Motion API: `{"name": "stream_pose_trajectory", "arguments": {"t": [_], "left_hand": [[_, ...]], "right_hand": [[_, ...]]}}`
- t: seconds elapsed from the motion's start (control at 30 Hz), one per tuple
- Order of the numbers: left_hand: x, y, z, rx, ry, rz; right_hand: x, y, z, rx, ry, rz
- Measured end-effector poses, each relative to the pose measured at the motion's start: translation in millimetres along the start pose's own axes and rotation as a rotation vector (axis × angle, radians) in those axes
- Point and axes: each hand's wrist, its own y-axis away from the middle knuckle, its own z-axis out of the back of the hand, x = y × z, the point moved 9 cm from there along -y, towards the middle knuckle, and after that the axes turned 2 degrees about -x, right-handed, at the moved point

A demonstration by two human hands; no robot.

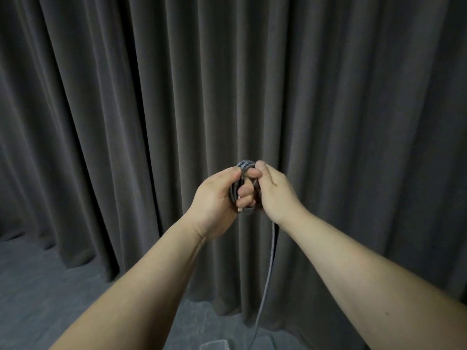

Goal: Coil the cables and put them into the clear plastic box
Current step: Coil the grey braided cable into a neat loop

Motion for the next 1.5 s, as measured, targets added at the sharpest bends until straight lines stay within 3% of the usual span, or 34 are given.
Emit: {"name": "stream_pose_trajectory", "arguments": {"t": [0.3, 0.53, 0.63, 0.77, 0.93, 1.07, 1.23, 1.4, 1.5], "left_hand": [[3.6, 6.8, 4.0, -0.096, -0.272, 0.016], [0.5, 13.8, 0.7, -0.099, -0.451, -0.071], [-1.8, 13.8, -0.9, -0.121, -0.47, -0.088], [-0.6, 13.8, -1.0, -0.164, -0.336, -0.095], [7.9, 19.3, -8.4, -0.118, 0.017, -0.043], [13.8, 21.0, -8.2, -0.193, 0.148, 0.011], [13.9, 20.5, 1.2, -0.24, 0.16, 0.062], [-18.2, 11.8, 54.2, -0.487, 0.259, -0.062], [-38.1, 10.0, 92.2, -0.595, 0.275, -0.094]], "right_hand": [[16.0, 1.9, 16.1, -0.013, 0.293, 0.142], [-3.9, 8.4, 6.0, 0.089, 0.151, -0.138], [7.4, 8.5, 15.5, -0.041, 0.294, -0.014], [10.0, 9.4, 29.2, -0.199, 0.155, 0.059], [-15.1, 3.4, 23.0, -0.198, -0.052, -0.079], [-22.7, 5.1, 15.4, -0.179, -0.179, -0.13], [-22.1, 8.5, 3.5, -0.085, -0.168, -0.159], [-43.0, 32.9, -22.1, 0.332, -0.039, -0.338], [-76.1, 47.2, -12.7, 0.317, 0.036, -0.436]]}}
